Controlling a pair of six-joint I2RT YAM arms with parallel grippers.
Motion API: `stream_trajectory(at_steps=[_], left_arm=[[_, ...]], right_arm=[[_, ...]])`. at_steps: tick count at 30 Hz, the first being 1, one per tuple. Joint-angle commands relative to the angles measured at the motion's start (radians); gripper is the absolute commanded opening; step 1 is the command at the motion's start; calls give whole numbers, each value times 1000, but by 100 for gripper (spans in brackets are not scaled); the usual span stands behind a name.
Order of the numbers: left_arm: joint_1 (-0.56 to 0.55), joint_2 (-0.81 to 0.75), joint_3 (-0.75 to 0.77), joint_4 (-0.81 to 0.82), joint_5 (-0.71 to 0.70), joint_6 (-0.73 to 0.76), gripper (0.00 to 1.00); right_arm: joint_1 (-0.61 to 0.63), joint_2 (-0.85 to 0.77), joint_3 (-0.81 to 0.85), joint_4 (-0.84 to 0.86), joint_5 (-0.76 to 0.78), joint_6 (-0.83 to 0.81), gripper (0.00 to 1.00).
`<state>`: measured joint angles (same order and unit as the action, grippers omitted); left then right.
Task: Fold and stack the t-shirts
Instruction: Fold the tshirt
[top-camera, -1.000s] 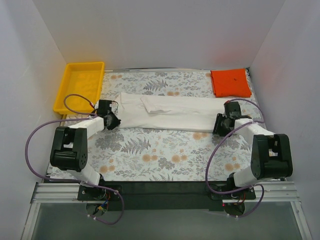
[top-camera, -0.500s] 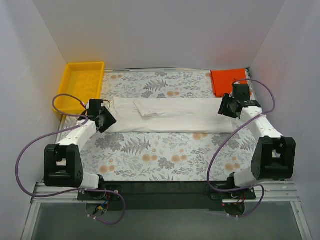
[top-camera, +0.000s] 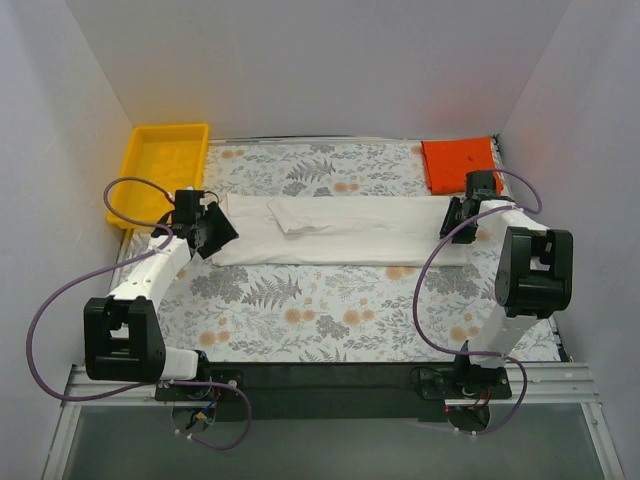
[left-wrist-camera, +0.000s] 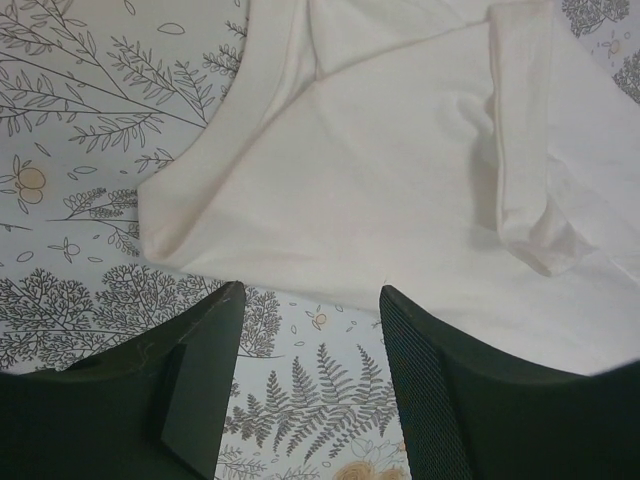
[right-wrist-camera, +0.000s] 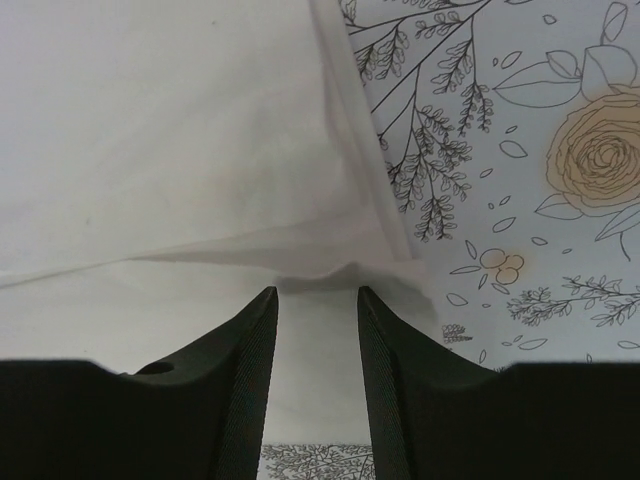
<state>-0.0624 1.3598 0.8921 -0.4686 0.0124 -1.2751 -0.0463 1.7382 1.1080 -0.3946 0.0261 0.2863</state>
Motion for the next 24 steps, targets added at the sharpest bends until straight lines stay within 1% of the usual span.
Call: stream_trajectory(at_steps=[1,5,9,11,14,20,22,24], left_arm=[[-14,7,8,-12,66,22,53],[-60,44,54,-10,89,2,53],[-145,113,116,18,116,-47,53],[-178,165,158,30,130,-67,53],[-212,223,203,68,126,-110,56],[-229,309,232,156,144,-208,59],[-231,334,238,179,143,-227,62],[-232,341,240,202,129,-256,62]], right_arm=[[-30,35,64,54,11,-2,38],[-33,61,104,56,8,-12,38],[-33,70,118,57,-17,-9,37],[-32,57,122,57,-46,-10,38],[-23,12,124,57,-89,-21,41],[34,-106,99,51,-178,-39,49],[80,-144,87,51,-202,-44,50],[112,-163,75,51,-230,-45,50]])
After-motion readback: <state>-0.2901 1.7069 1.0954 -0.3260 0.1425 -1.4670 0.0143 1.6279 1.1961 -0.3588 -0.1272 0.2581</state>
